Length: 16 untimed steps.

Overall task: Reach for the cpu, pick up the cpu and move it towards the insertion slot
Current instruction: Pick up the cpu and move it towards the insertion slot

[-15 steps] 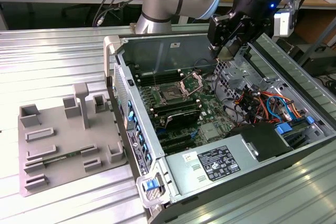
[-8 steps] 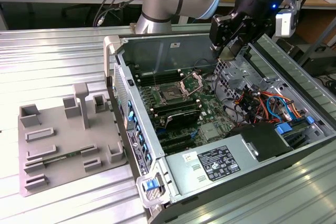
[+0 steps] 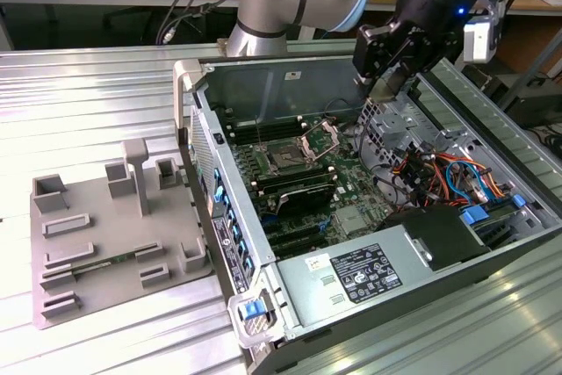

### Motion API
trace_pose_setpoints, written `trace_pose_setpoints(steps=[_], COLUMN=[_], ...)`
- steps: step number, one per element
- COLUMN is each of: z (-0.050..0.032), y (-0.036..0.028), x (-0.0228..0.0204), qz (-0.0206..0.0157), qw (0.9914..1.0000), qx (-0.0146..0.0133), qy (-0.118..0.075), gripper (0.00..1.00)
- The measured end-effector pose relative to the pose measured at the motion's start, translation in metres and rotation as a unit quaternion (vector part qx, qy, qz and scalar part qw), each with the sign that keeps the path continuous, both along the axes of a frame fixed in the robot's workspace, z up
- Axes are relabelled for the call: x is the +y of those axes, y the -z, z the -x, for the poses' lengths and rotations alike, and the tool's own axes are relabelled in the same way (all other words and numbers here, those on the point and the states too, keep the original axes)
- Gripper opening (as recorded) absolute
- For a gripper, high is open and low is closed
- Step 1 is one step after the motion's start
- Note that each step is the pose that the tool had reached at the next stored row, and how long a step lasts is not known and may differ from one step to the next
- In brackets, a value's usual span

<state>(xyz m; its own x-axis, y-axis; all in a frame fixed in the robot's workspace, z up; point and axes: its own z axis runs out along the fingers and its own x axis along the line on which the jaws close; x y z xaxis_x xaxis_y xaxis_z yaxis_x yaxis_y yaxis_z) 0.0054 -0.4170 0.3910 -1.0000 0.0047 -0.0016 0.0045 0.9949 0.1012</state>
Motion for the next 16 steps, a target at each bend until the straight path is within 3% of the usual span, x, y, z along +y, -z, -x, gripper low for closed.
trace_pose_setpoints(steps=[16], z=[-0.0100], y=[0.0013], x=[0.0000], qz=[0.0000], qw=[1.00000], qx=[0.0000], qy=[0.000], gripper=[0.55])
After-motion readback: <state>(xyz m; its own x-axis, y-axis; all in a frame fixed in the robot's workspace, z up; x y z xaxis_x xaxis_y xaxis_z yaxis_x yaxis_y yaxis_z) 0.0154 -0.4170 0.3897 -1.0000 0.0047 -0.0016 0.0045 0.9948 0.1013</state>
